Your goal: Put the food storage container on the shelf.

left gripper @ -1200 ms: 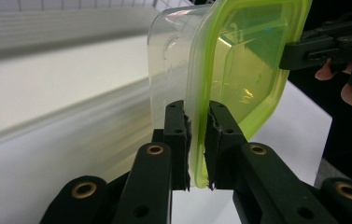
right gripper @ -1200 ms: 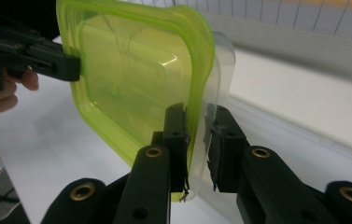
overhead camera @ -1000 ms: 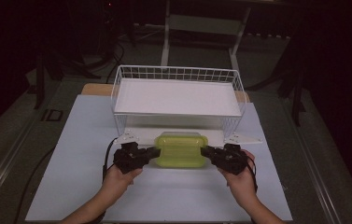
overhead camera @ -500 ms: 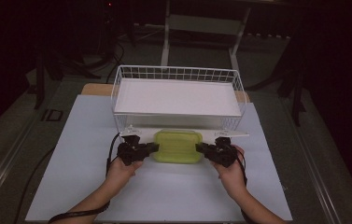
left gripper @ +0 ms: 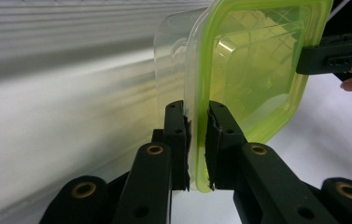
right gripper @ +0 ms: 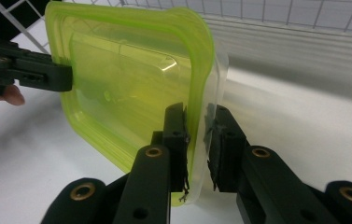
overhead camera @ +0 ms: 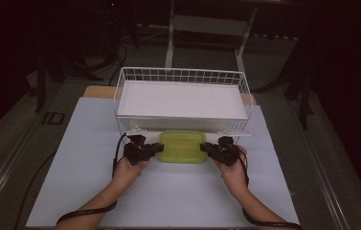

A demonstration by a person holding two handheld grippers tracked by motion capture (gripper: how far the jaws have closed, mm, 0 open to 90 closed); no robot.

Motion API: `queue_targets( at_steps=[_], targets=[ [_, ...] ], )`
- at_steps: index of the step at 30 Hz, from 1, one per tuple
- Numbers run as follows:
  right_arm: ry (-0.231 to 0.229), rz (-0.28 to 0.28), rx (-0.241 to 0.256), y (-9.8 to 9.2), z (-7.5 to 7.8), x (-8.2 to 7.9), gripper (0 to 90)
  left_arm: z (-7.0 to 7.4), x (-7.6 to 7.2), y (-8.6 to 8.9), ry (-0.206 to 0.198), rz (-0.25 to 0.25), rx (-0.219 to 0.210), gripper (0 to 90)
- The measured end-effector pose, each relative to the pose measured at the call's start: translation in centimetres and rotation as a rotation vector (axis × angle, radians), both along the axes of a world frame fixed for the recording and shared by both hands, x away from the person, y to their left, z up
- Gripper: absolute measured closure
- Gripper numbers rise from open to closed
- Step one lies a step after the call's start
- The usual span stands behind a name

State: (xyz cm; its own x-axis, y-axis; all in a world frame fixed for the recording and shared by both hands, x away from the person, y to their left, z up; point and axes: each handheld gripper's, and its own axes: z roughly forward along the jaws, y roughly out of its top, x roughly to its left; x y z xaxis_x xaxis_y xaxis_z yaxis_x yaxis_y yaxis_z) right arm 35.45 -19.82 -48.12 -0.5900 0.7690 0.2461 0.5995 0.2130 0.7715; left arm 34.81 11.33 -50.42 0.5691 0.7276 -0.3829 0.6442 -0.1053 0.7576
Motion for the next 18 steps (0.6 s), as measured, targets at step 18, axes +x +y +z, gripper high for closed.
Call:
queue_targets(
  at_steps=[18],
  targets=[
    [0.004,-0.049,0.011,0.0,-0.9,1.5,76.0,-0.3,1.2,-0.4,-0.036,0.017,0.003,77.2]
  ],
)
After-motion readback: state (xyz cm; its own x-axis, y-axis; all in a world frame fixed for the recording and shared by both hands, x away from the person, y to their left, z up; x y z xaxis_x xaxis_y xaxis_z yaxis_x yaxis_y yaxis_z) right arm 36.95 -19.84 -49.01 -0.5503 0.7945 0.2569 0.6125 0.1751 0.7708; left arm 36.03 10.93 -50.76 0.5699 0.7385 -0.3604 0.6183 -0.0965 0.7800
